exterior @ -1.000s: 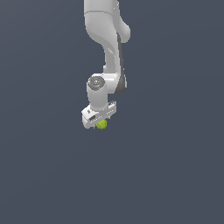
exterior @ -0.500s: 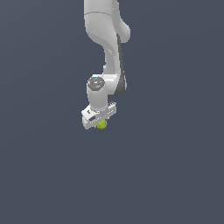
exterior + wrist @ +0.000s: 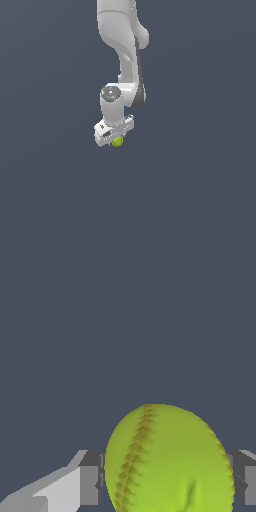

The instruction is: Pick up the object and move it to a goal position.

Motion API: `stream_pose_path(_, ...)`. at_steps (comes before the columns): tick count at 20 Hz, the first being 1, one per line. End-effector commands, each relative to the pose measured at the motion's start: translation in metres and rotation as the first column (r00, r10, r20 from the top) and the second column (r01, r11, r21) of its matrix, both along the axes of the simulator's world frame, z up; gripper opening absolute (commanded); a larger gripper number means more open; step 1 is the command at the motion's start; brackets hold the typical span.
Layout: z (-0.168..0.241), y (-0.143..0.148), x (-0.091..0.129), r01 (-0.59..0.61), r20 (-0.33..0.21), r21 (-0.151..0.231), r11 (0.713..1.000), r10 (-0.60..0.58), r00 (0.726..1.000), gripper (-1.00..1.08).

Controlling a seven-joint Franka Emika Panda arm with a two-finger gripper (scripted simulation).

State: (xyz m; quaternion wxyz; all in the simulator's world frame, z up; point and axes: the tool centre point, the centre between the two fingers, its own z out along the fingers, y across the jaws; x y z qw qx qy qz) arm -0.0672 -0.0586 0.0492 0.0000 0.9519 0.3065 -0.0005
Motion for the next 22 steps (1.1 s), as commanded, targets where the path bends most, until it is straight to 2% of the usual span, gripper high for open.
stream_pose_path(1, 0.008, 0.005, 0.000, -0.001, 0.002, 0.000, 1.000, 0.001, 1.000, -1.00)
stream_pose_path(16, 0.105, 0.063, -0.013, -0.002, 0.001, -0.001, 1.000, 0.002, 1.000, -1.00)
stream_pose_path(22, 0.129, 0.078, -0.015, -0.002, 0.001, 0.000, 1.000, 0.002, 1.000, -1.00)
